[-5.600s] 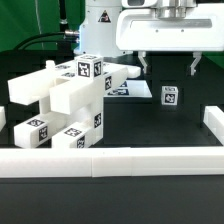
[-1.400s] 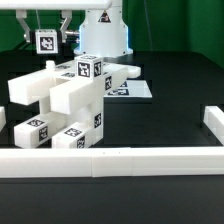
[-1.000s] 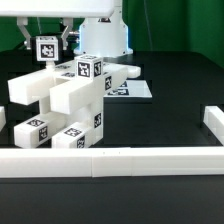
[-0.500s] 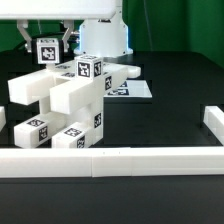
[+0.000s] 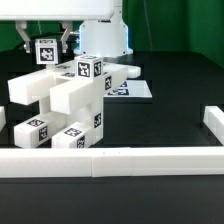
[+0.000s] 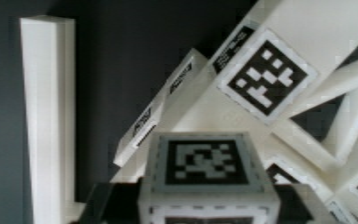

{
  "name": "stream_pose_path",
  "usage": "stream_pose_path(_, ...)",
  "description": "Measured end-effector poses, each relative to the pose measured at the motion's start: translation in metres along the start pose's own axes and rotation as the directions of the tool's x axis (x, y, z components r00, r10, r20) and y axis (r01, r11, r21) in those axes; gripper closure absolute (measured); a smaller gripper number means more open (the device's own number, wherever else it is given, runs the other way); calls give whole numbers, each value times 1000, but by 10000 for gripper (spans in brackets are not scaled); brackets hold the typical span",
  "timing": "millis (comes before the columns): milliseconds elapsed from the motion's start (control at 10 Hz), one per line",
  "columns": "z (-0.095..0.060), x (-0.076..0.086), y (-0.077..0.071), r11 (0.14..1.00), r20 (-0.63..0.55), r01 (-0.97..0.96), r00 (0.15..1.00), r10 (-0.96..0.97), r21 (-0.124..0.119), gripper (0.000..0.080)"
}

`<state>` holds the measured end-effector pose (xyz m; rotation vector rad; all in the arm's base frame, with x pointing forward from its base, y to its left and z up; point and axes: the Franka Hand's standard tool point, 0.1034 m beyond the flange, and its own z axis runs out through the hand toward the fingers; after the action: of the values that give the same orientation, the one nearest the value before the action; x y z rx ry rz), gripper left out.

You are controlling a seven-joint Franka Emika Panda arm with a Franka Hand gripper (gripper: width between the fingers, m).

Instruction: Assemble chair

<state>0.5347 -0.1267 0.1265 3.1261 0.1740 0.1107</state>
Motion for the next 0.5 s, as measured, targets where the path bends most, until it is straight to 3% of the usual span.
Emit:
stream_pose_path(200, 1, 0, -4, 1000, 3, -6, 1000, 6, 3, 515)
stream_pose_path(500, 3, 1, -5, 1000, 0, 5, 1000, -5, -15, 515)
